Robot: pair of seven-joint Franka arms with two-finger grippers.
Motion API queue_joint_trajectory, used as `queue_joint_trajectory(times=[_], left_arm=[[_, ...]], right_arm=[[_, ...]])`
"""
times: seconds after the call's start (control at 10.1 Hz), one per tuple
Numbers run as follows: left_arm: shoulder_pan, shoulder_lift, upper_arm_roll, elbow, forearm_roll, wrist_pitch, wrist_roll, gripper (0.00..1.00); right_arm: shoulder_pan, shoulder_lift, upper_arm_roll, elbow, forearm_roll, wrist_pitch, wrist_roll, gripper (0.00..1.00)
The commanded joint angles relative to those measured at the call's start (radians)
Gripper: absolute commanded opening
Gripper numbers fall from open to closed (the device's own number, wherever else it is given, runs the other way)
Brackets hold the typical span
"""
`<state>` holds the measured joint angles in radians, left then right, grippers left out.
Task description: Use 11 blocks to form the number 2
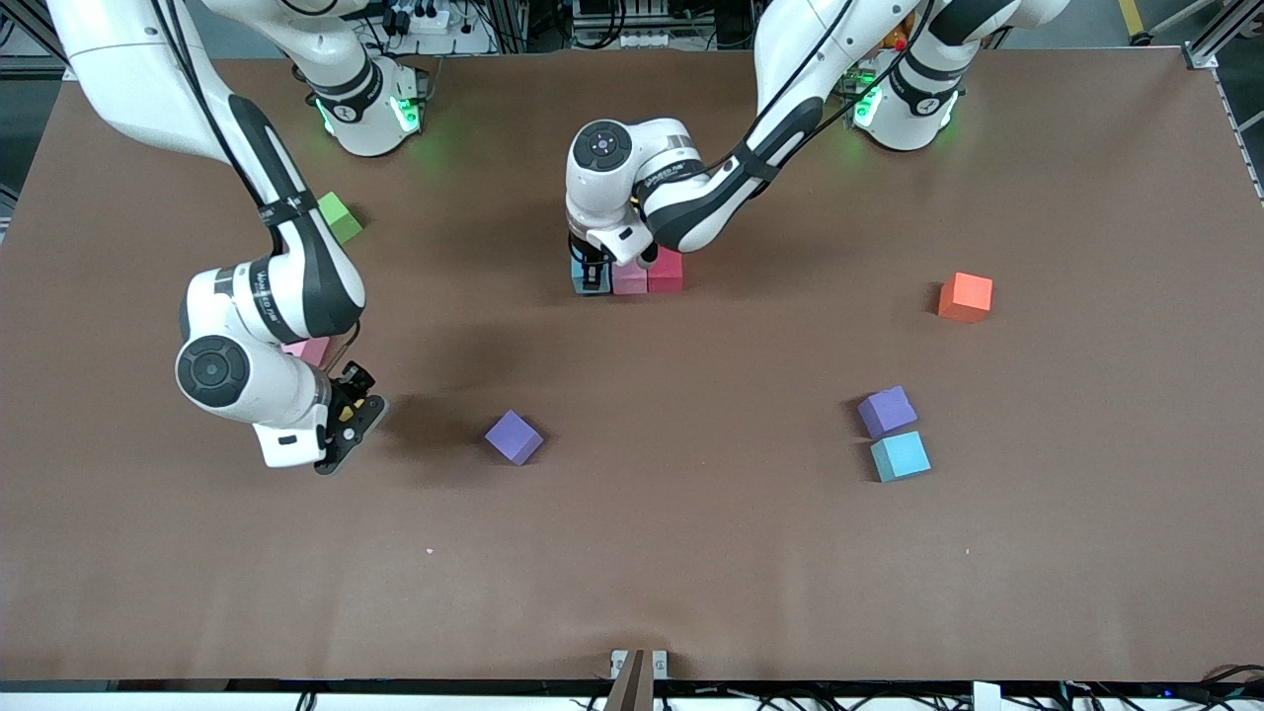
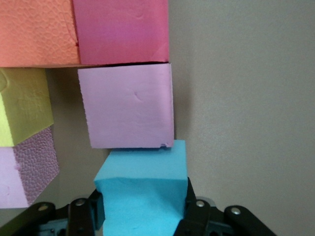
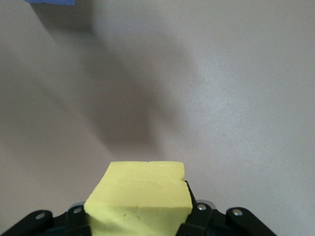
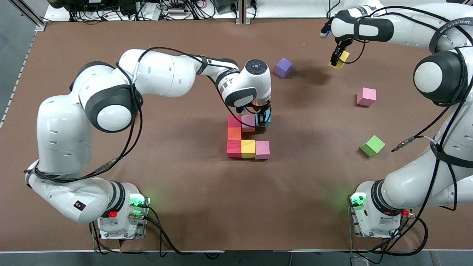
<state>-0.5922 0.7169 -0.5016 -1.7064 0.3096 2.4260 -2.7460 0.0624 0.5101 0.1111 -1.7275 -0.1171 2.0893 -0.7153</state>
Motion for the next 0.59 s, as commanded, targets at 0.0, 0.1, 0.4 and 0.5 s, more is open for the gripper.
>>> queue_joint_trajectory(times=[0.0, 0.1, 0.4, 0.5], left_arm=[[-0.008, 0.006, 0.005, -0.009, 0.054, 0.028, -0.115, 0.58], [-0.009, 0.013, 0.006, -0.009, 0.055, 0.028, -0.115, 0.58], [-0.012, 0.016, 0.009, -0.009, 0.055, 0.028, -0.115, 0.58], [-0.012, 0.018, 0.009, -0.010, 0.055, 0.028, -0.115, 0.58]], right_arm=[[0.002, 0.005, -0.001, 0.012, 0.011, -0.035, 0.019, 0.22], [0.005, 0.005, -0.002, 0.012, 0.011, -0.035, 0.040, 0.22], [0.008, 0.005, -0.002, 0.012, 0.011, -0.035, 0.046, 0.22], [0.008, 0.005, -0.001, 0.011, 0.011, -0.037, 0.062, 0.22]])
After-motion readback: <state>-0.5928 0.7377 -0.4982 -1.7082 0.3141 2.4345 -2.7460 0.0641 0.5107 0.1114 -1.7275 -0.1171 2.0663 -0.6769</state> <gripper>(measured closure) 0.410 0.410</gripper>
